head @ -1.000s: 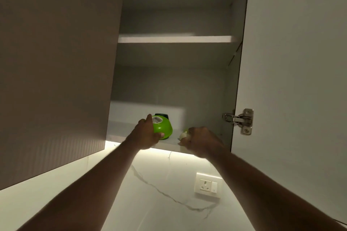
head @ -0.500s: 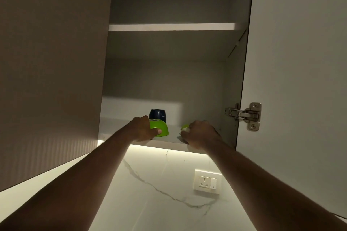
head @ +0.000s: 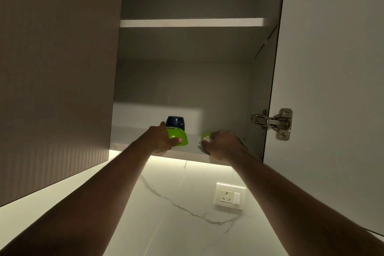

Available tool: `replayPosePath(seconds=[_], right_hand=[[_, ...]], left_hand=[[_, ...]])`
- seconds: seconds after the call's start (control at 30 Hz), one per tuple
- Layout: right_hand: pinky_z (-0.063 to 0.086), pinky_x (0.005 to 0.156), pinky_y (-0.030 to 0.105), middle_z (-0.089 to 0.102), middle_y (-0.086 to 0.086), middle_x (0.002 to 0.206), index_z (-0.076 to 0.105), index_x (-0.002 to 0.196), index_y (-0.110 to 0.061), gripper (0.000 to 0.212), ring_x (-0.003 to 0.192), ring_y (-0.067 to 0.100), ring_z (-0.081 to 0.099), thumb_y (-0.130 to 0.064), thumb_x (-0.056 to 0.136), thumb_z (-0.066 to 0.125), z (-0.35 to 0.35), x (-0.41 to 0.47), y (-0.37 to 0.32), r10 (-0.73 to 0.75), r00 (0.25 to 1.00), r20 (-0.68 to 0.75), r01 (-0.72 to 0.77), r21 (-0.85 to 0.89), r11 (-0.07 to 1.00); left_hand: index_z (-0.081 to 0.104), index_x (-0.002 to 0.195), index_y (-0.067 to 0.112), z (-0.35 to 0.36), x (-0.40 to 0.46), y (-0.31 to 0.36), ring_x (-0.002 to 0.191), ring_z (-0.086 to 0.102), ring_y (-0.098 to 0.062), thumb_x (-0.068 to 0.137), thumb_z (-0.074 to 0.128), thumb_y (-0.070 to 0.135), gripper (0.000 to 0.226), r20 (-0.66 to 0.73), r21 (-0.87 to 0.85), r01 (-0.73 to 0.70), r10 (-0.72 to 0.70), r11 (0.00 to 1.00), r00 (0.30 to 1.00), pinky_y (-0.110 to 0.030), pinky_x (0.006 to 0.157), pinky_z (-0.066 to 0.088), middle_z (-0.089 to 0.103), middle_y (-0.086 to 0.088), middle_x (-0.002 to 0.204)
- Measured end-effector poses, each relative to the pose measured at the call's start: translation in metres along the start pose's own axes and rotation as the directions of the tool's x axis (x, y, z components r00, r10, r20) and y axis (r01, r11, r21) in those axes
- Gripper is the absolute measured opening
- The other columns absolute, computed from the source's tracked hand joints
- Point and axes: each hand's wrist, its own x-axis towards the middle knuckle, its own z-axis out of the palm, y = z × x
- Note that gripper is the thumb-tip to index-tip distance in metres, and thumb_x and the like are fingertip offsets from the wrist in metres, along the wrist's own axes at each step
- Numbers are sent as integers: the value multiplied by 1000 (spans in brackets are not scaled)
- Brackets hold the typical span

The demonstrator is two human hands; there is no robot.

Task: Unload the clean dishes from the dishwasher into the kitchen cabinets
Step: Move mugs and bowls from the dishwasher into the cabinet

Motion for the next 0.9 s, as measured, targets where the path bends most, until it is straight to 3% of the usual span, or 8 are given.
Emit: replayPosePath(seconds=[0.07,0.17,0.3,0.43,0.57,0.8,0.9], right_hand=[[48,94,35,62,15,119,60,120,-10,50,113,32,56,-51,94,47,-2,2,1,-42,999,-24,41,-49,998],[37,107,43,36,18,147,41,143,-18,61,136,37,34,-56,95,42,-2,2,4,-61,997,-52,59,-28,998],[44,97,40,42,14,143,47,133,-12,52,129,37,42,-48,97,37,1,-12,7,-139,980,-143,131,-65,989],[40,103,40,37,18,148,41,139,-6,56,132,36,41,-45,99,38,-9,-27,2,-135,981,-137,138,11,990],[34,113,41,28,14,157,31,149,-7,62,142,33,32,-45,101,34,-20,-44,-1,-170,978,-122,176,39,984],[38,109,41,38,16,151,37,146,-5,58,135,34,40,-42,101,36,-52,-96,5,-219,960,-173,243,135,960],[34,113,42,32,13,156,32,149,-8,59,141,32,34,-44,102,34,-59,-122,8,-235,955,-180,267,183,946]], left_hand=[[20,151,5,0,-1,1,127,48,-35,84,58,66,98,-16,-29,29,-29,999,999,-34,93,42,44,-21,144],[14,152,1,1,-6,1,132,42,-40,81,51,74,108,-98,-52,63,-68,997,993,-43,102,41,34,-26,148],[25,147,2,2,-31,4,126,46,-42,84,42,75,98,-203,-13,43,-45,999,978,-48,98,47,37,-24,143],[29,145,4,-8,-59,14,130,44,-35,91,37,70,86,-227,8,10,-8,1000,974,-46,99,47,37,-19,145],[26,149,3,-19,-83,24,142,32,-34,96,32,64,81,-240,65,35,-18,997,971,-44,108,36,26,-19,156],[37,139,2,-47,-148,50,124,48,-36,100,27,57,68,-264,87,90,-64,992,962,-46,96,46,41,-17,141],[41,134,1,-52,-180,58,123,48,-35,100,27,55,66,-259,123,95,-60,988,964,-46,95,47,43,-18,138]])
